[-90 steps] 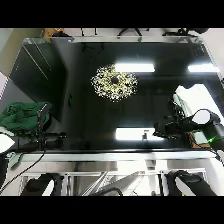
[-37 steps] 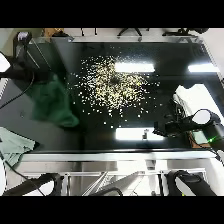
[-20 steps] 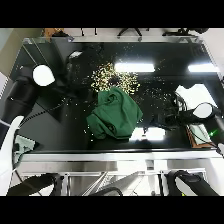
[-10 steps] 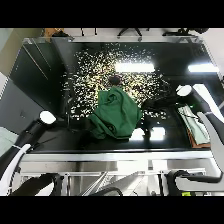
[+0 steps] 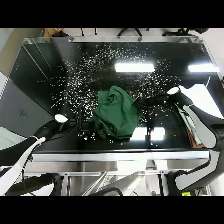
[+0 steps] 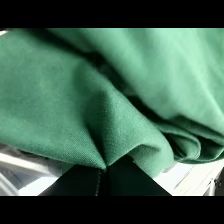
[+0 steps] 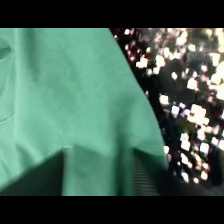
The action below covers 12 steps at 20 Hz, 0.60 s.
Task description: Fold the shirts.
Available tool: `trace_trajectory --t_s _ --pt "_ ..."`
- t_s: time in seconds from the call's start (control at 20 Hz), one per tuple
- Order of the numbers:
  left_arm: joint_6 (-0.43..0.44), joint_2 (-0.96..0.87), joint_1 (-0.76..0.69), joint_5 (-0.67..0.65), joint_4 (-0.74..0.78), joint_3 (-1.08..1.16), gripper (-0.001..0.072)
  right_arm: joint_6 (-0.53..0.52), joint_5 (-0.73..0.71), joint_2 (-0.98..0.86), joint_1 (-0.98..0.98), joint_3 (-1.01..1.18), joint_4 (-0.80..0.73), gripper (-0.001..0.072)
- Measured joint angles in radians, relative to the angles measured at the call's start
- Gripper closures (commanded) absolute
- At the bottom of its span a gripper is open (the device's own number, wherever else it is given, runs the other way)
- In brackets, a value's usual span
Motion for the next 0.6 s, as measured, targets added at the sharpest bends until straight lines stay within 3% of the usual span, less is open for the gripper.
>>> trace_trajectory --t_s 0.05,0.35,0.6 --pt "0.004 -0.005 -0.002 -0.002 -0.007 0.009 0.0698 -0.014 0.0 -0.01 0.0 0.002 0.01 0.069" --pt "0.016 0.035 0.031 -0.058 -0.018 0.043 0.0701 -0.073 0.058 0.018 -0.018 0.039 0.07 0.069" --pt "-0.023 0.325 0.259 -0.2 -0.018 0.076 0.0701 -0.085 0.123 0.261 -0.102 0.14 0.123 0.069"
